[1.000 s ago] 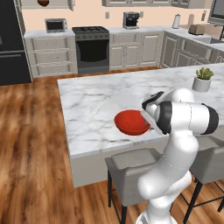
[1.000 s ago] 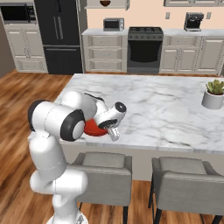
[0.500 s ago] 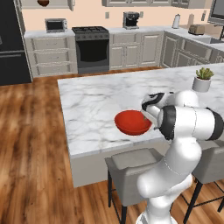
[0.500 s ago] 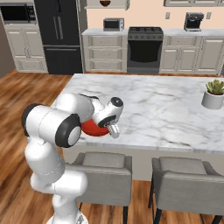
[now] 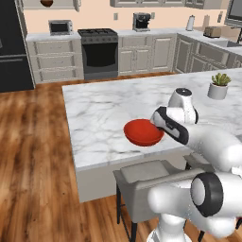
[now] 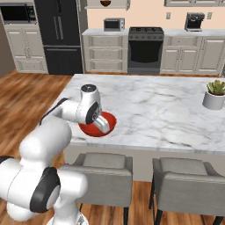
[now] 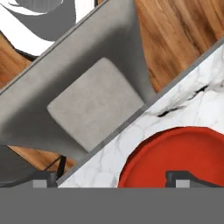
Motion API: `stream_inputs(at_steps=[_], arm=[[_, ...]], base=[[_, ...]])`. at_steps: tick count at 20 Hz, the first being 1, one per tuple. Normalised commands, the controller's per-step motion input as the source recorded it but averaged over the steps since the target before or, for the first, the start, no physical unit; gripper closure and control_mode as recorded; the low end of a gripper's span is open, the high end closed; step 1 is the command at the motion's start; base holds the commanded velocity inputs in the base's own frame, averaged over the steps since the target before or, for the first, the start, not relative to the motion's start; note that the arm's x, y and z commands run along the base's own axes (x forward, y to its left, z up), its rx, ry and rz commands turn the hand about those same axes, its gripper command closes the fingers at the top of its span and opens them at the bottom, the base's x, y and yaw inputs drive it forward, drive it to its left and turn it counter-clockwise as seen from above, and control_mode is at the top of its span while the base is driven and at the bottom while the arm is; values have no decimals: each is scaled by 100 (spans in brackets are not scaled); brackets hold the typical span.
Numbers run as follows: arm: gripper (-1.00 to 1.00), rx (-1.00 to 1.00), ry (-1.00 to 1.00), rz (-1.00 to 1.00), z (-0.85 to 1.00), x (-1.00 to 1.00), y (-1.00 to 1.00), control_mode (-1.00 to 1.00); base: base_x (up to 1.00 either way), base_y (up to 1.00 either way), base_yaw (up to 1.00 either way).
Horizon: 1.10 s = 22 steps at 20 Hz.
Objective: Pick up the bowls from the cabinet and place each bowl in front of a stool on the dining counter.
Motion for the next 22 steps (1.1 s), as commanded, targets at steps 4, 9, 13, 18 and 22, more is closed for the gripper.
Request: stream_inputs(at_steps=[4, 9, 13, 18, 22], arm=[[-100, -5, 25, 21, 100, -78, 0, -100], [-100, -6, 27, 18, 97, -67, 17, -100], [-100, -6, 23, 11, 61, -33, 44, -100], [-100, -3, 1, 19, 26, -69, 20, -100], [-100, 0, -3, 25, 0, -84, 0, -100]], base=[[0, 0, 0], [0, 0, 0], [0, 0, 0], [0, 0, 0], [0, 0, 0]])
